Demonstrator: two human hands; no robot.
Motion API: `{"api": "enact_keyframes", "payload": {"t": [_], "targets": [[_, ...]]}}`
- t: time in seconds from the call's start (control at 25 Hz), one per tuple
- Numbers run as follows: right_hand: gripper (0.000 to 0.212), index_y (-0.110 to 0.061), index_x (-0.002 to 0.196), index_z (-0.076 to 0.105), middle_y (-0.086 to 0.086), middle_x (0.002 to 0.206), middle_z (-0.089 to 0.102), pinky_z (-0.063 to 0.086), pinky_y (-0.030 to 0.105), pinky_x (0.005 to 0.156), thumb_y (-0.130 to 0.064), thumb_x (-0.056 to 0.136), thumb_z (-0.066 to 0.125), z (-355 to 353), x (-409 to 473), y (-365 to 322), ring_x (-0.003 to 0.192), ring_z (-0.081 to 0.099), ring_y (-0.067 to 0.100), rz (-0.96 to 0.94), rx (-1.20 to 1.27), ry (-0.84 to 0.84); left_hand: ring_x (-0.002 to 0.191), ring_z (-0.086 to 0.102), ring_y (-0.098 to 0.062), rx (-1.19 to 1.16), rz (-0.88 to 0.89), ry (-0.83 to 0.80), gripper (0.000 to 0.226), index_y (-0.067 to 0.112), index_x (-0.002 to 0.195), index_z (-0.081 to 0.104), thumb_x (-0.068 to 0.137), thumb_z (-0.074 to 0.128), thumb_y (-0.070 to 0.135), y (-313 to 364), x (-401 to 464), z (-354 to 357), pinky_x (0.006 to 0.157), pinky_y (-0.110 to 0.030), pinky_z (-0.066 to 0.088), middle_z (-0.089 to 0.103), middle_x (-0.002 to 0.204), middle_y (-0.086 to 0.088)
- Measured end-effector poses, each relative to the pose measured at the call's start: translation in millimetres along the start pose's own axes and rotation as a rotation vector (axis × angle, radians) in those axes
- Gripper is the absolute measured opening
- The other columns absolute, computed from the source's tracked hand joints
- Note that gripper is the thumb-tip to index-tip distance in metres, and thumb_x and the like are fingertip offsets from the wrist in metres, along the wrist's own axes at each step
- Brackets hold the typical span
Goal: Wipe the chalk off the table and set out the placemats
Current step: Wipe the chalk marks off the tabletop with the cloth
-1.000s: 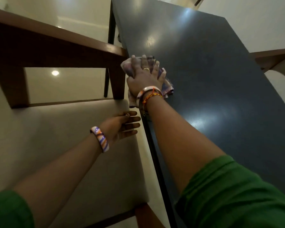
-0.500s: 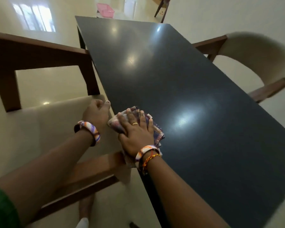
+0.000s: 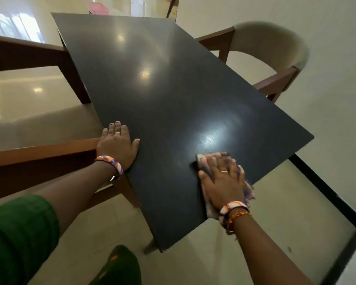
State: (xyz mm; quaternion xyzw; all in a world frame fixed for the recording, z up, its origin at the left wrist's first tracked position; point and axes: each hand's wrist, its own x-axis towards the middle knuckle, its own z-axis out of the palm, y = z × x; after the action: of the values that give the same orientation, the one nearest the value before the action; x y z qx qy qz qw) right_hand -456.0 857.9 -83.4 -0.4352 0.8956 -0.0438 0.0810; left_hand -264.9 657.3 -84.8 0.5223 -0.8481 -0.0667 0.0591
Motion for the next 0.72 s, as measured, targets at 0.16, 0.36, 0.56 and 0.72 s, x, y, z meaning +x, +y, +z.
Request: {"api": "enact_keyframes", "payload": {"t": [0.16, 0.36, 0.56, 0.72], "targets": [[0.056, -0.036, 0.151, 0.006, 0.002, 0.161, 0.004, -0.007, 0.056, 0.115, -0.051, 0.099, 0.022, -11, 32, 23, 0.145, -0.009, 0.034, 0.34, 0.037, -0.008, 0.141, 0.022, -0.03, 0.006, -0.047, -0.001, 0.061, 0.004, 0.143, 0.028, 0.097, 0.034, 0.043, 6, 2, 3, 0.115, -0.038, 0.018, 0.025, 0.152, -0.016], [0.058, -0.038, 0.15, 0.009, 0.005, 0.16, 0.002, -0.012, 0.056, 0.113, -0.053, 0.097, 0.028, -3, 59, -60, 0.144, -0.013, 0.035, 0.026, 0.042, -0.065, 0.141, 0.022, -0.028, 0.051, -0.074, -0.031, 0.06, 0.006, 0.145, 0.025, 0.097, 0.033, 0.042, 7, 6, 0, 0.114, -0.037, 0.02, 0.022, 0.153, -0.015], [0.058, -0.042, 0.149, 0.009, -0.006, 0.16, 0.0, -0.013, 0.051, 0.115, -0.053, 0.097, 0.03, 1, 94, -105, 0.145, -0.015, 0.027, -0.636, 0.006, -0.175, 0.141, 0.023, -0.031, 0.097, -0.23, -0.047, 0.054, 0.004, 0.144, 0.025, 0.098, 0.033, 0.033, 30, 13, 4, 0.114, -0.04, 0.021, 0.025, 0.151, -0.018], [0.056, -0.043, 0.148, 0.017, -0.012, 0.159, 0.006, -0.006, 0.048, 0.116, -0.053, 0.095, 0.033, -11, 180, -48, 0.147, -0.004, 0.026, -0.418, -0.004, -0.045, 0.141, 0.024, -0.028, 0.114, -0.311, -0.057, 0.056, 0.005, 0.146, 0.021, 0.099, 0.029, 0.035, 37, 16, 1, 0.114, -0.037, 0.022, 0.023, 0.153, -0.015]]}}
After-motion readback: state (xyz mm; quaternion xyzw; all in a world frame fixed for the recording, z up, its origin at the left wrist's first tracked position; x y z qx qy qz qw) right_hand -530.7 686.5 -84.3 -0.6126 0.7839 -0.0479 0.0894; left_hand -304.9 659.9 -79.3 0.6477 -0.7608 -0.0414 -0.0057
